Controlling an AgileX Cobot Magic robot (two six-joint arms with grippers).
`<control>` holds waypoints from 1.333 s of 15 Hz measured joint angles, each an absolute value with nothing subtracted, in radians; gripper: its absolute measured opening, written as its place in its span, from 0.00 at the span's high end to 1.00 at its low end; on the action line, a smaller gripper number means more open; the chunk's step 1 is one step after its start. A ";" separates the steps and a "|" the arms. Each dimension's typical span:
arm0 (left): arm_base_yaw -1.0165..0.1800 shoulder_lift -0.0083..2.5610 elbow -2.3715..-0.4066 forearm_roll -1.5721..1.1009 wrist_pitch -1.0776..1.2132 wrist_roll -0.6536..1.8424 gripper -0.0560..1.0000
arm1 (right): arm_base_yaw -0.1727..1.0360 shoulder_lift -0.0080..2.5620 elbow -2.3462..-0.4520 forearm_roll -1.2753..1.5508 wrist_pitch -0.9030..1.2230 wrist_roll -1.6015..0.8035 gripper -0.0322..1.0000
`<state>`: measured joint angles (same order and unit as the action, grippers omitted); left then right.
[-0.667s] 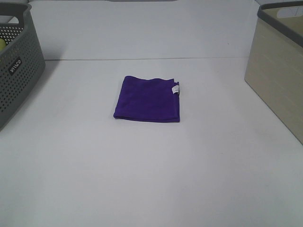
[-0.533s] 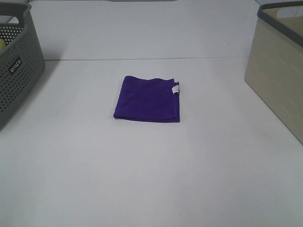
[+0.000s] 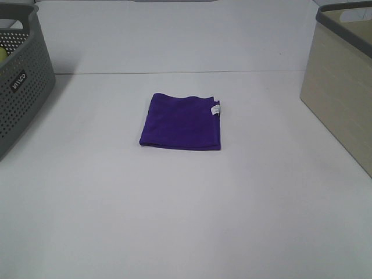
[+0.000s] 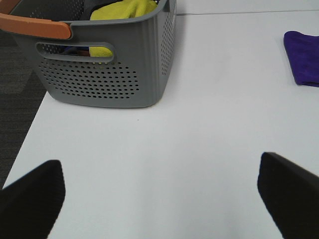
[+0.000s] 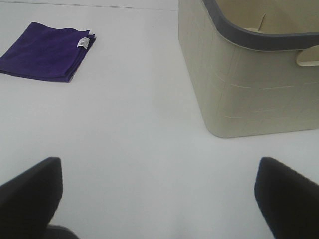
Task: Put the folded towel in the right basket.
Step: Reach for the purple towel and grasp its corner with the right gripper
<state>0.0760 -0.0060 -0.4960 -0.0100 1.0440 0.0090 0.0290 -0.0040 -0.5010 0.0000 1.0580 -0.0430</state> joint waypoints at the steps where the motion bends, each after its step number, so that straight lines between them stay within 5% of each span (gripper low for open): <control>1: 0.076 -0.006 -0.496 -0.010 1.044 0.009 0.01 | 0.029 -0.004 -0.501 0.000 1.058 -0.041 0.04; 20: 0.076 -0.006 -0.496 -0.010 1.044 0.009 0.01 | 0.029 -0.004 -0.501 0.000 1.058 -0.040 0.02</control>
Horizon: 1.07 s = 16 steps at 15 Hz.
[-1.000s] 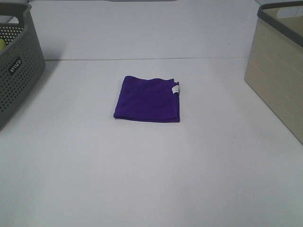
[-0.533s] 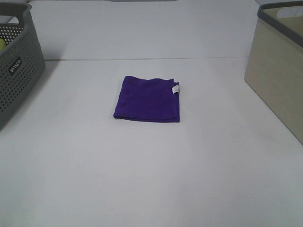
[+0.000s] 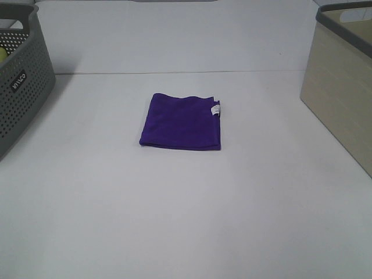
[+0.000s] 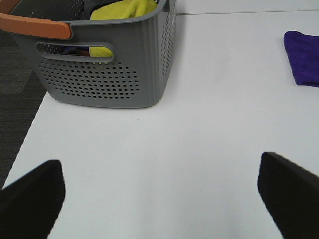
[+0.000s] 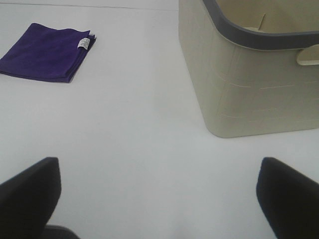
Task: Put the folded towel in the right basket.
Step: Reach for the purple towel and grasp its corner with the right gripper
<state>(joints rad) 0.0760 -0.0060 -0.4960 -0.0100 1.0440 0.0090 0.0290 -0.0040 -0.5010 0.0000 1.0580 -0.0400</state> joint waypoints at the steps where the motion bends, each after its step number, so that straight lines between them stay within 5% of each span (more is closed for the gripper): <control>1: 0.076 -0.006 -0.496 -0.010 1.044 0.009 0.01 | 0.029 -0.004 -0.501 0.000 1.058 -0.040 0.02; 16: 0.076 -0.006 -0.496 -0.010 1.044 0.009 0.01 | 0.029 -0.004 -0.501 0.000 1.058 -0.040 0.02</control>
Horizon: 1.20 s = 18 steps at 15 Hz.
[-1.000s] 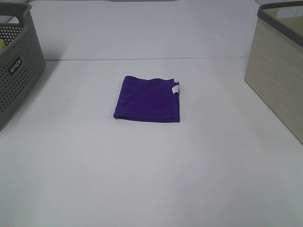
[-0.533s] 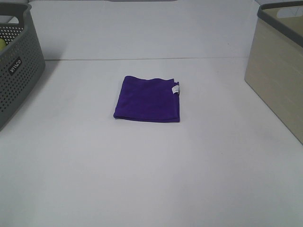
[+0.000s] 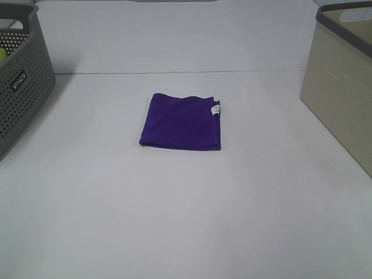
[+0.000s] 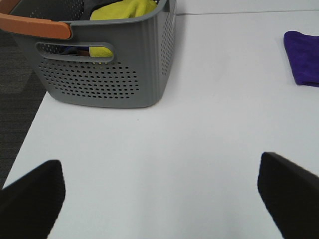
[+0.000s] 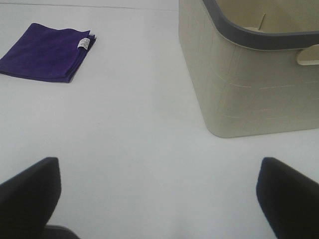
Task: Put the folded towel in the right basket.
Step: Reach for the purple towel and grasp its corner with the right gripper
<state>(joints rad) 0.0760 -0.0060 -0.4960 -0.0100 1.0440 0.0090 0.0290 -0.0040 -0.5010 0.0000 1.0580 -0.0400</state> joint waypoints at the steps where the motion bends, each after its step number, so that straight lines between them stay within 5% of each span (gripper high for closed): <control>1: 0.076 -0.006 -0.496 -0.010 1.044 0.009 0.01 | 0.029 -0.004 -0.501 0.000 1.058 -0.040 0.02; 9: 0.076 -0.006 -0.496 -0.010 1.044 0.009 0.01 | 0.029 0.087 -0.542 0.015 1.058 -0.037 0.02; 12: 0.076 -0.006 -0.496 -0.010 1.044 0.009 0.01 | 0.029 0.585 -0.829 0.082 1.083 -0.029 0.02; 18: 0.076 -0.006 -0.496 -0.010 1.044 0.009 0.01 | 0.029 1.115 -1.129 0.246 1.091 -0.034 0.02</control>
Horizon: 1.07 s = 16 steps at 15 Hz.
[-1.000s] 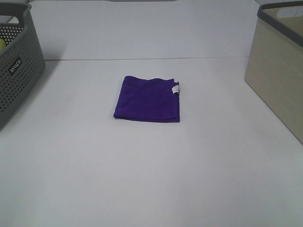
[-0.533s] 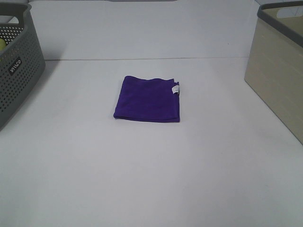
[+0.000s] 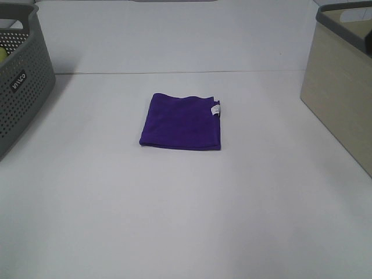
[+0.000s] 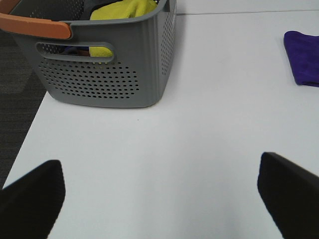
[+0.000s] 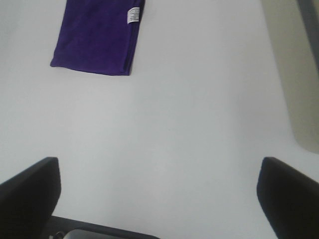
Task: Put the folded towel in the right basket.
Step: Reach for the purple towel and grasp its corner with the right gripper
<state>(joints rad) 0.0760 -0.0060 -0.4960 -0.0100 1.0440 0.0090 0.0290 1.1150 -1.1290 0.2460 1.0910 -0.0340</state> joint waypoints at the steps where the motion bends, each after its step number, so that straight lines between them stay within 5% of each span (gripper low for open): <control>1: 0.076 -0.006 -0.496 -0.010 1.044 0.009 0.01 | 0.029 1.190 -1.163 0.285 1.078 -0.051 0.02; 8: 0.076 -0.006 -0.496 -0.010 1.044 0.009 0.01 | 0.216 1.819 -1.476 0.370 0.972 -0.076 0.02; 16: 0.076 -0.006 -0.496 -0.010 1.044 0.009 0.01 | 0.225 2.344 -1.954 0.425 1.019 -0.102 0.03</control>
